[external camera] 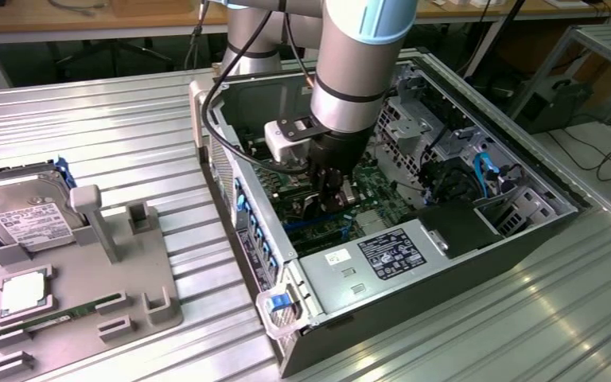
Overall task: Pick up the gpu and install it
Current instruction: 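Insert the gpu into the slot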
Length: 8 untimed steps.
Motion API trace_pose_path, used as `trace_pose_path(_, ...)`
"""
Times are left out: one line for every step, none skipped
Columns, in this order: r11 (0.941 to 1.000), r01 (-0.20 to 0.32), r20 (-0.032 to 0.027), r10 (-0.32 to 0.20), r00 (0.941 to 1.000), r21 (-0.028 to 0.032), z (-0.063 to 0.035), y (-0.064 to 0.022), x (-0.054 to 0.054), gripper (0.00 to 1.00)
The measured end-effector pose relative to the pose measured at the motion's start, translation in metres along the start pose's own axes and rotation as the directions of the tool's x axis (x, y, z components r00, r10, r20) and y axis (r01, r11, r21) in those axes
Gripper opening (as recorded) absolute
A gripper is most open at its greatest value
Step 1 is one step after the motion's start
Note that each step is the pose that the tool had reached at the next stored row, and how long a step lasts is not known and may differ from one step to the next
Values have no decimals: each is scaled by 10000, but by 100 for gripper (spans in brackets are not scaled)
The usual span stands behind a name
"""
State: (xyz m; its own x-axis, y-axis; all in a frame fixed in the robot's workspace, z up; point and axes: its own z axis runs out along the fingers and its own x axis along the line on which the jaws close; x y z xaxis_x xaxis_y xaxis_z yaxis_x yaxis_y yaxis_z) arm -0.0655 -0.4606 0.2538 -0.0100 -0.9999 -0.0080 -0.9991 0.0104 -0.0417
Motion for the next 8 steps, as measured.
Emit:
trace_pose_path(10000, 0, -2, 0, 10000, -1, 0, 0, -1, 27)
trace_pose_path(10000, -1, -2, 1, 10000, -1, 0, 0, -3, 27)
trace_pose_path(10000, -1, -2, 1, 10000, -1, 0, 0, -6, 27)
trace_pose_path(10000, -1, -3, 1, 10000, -1, 0, 0, -10, 27)
trace_pose_path(10000, -1, -3, 1, 10000, -2, 0, 1, -13, 27)
trace_pose_path(10000, -1, -3, 1, 10000, -2, 0, 1, -16, 27)
trace_pose_path(10000, -1, -2, 1, 10000, -2, 0, 1, -18, 27)
trace_pose_path(10000, -1, -2, 1, 10000, -2, 1, 1, -18, 27)
